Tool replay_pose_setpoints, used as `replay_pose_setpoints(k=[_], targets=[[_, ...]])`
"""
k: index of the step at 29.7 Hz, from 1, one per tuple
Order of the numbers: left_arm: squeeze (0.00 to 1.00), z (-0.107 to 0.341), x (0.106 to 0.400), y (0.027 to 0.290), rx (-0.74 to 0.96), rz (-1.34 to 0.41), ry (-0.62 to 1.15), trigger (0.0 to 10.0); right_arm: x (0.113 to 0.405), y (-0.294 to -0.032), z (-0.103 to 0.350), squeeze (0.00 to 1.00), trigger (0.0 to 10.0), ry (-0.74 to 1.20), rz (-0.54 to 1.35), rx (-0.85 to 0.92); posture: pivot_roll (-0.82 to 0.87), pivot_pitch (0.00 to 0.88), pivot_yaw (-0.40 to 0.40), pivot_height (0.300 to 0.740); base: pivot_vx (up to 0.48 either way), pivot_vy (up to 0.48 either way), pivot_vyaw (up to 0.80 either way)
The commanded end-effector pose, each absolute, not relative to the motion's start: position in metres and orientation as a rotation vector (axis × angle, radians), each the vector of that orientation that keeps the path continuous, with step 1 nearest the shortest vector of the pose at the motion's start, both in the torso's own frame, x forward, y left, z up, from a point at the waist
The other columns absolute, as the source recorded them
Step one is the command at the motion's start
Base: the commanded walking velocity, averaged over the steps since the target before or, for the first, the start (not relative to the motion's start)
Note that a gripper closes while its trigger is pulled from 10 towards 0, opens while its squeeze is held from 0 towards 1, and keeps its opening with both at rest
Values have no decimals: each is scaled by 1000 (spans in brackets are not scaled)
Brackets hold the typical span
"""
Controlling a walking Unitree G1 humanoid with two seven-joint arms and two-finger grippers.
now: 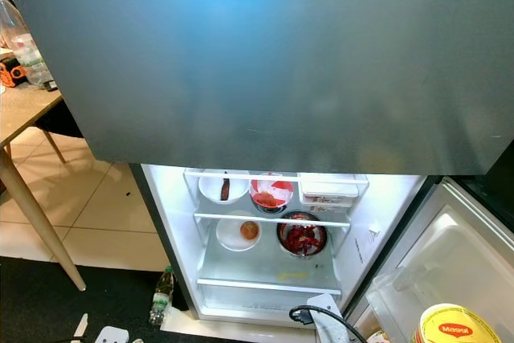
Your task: Restocking fridge
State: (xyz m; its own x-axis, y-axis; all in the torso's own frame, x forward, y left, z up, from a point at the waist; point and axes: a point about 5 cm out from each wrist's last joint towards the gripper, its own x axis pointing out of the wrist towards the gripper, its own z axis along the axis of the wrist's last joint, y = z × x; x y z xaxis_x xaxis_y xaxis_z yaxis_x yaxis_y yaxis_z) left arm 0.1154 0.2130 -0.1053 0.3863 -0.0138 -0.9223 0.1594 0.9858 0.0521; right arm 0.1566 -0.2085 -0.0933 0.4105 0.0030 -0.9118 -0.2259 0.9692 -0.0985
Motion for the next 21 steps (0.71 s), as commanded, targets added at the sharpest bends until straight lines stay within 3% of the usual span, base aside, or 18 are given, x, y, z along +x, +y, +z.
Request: replay_pose_setpoints(k=[1,21], targets=[[0,-106,113,216,163,-109,1181,10000,155,-206,-94,0,10000,1141,147,-216,-8,0,26,740,0,0,0],[0,-106,110,218,179,-101,1194,10000,149,-209,-96,0,10000,1155,139,-227,-9,0,26,740,0,0,0]])
